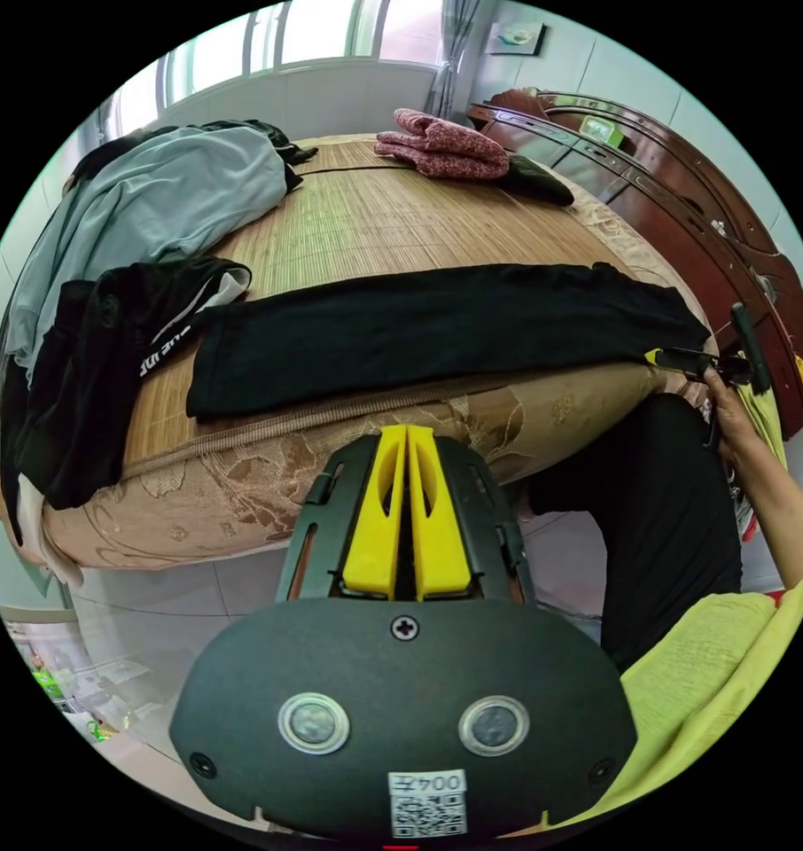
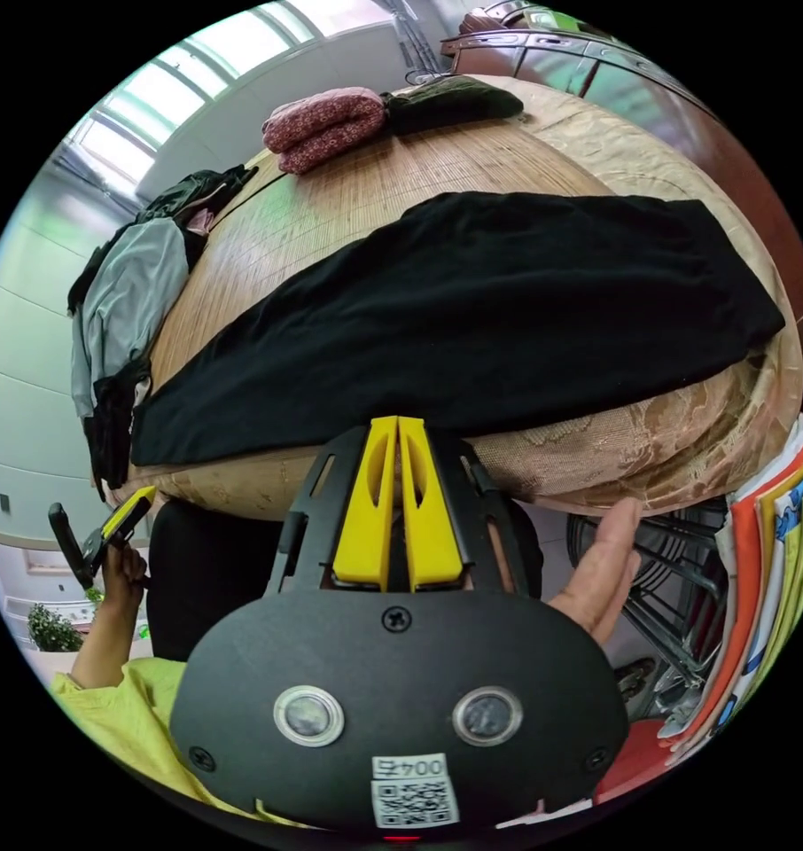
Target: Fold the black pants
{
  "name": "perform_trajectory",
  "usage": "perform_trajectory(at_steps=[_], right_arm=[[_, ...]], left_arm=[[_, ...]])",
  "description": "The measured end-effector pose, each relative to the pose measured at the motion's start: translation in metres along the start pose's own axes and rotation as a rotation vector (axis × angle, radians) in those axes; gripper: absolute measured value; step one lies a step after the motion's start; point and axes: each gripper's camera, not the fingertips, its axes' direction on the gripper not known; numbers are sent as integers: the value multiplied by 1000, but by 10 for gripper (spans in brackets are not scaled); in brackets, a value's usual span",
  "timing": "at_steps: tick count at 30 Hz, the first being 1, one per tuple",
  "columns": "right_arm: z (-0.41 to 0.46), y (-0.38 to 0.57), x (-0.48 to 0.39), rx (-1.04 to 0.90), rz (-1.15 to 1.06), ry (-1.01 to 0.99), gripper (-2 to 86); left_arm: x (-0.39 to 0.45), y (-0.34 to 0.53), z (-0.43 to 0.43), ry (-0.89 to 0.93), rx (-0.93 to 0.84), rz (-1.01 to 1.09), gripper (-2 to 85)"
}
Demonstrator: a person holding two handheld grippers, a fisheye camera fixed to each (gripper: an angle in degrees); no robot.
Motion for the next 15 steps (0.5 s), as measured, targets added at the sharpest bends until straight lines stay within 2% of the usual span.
perform_trajectory(at_steps=[10, 15], right_arm=[[-2, 3, -48, -16, -117, 207, -6], [-2, 5, -68, -9, -146, 291, -7]], left_arm=[[-73, 32, -23, 87, 85, -96, 1], [-134, 53, -37, 173, 166, -261, 2]])
